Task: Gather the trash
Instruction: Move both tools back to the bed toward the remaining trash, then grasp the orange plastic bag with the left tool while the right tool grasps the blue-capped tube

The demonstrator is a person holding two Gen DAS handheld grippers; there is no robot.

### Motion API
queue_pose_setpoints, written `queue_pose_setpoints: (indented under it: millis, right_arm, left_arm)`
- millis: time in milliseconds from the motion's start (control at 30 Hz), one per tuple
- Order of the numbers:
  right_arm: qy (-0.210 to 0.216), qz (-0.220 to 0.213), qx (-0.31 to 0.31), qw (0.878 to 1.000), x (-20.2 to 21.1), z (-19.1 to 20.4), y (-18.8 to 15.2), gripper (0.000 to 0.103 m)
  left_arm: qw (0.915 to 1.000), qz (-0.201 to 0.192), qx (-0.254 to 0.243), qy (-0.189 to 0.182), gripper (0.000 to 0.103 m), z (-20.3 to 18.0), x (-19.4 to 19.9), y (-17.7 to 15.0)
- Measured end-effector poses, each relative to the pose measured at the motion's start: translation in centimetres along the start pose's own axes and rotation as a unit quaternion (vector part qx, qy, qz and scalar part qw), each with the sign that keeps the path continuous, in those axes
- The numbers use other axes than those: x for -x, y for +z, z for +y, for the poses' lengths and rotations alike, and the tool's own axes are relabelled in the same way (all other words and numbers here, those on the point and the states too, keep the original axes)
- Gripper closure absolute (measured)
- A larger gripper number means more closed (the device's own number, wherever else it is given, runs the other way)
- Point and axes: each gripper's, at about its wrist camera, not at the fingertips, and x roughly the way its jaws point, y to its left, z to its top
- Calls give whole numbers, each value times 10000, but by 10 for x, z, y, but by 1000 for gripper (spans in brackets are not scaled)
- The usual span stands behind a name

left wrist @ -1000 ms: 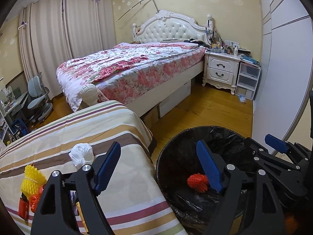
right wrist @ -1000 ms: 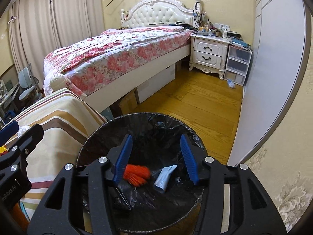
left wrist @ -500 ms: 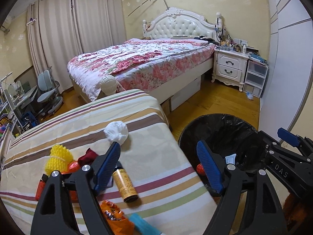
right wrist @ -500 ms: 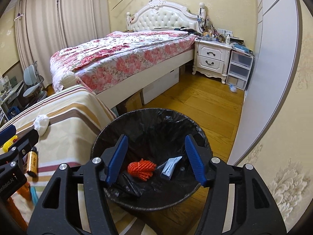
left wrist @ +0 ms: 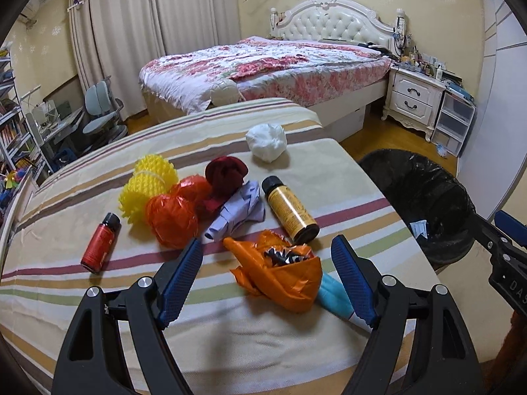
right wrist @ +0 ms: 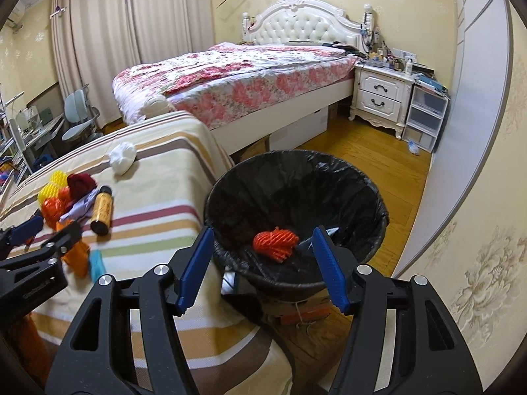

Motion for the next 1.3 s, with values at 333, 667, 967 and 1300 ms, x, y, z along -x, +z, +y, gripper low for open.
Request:
queue_pose_setpoints:
  millis: [333,667,967,1300]
  right_arm:
    - [302,112,343,9989,3,36,-11,42]
    - [725,264,681,9947,8,71,-21,42]
    - [1123,554,1072,9863,4,105,-35,43]
    - [1135,665,1397,9814,0,128,-43,85]
  left_arm:
    - [9995,-2,-112,-283,55,10,4,-13]
    - [9997,-248,-10,-90,55,49,38,-29]
    - [9992,-139,304,209,55,94,45,-54]
    - [9980,-101,600,192,35,110,40,-67]
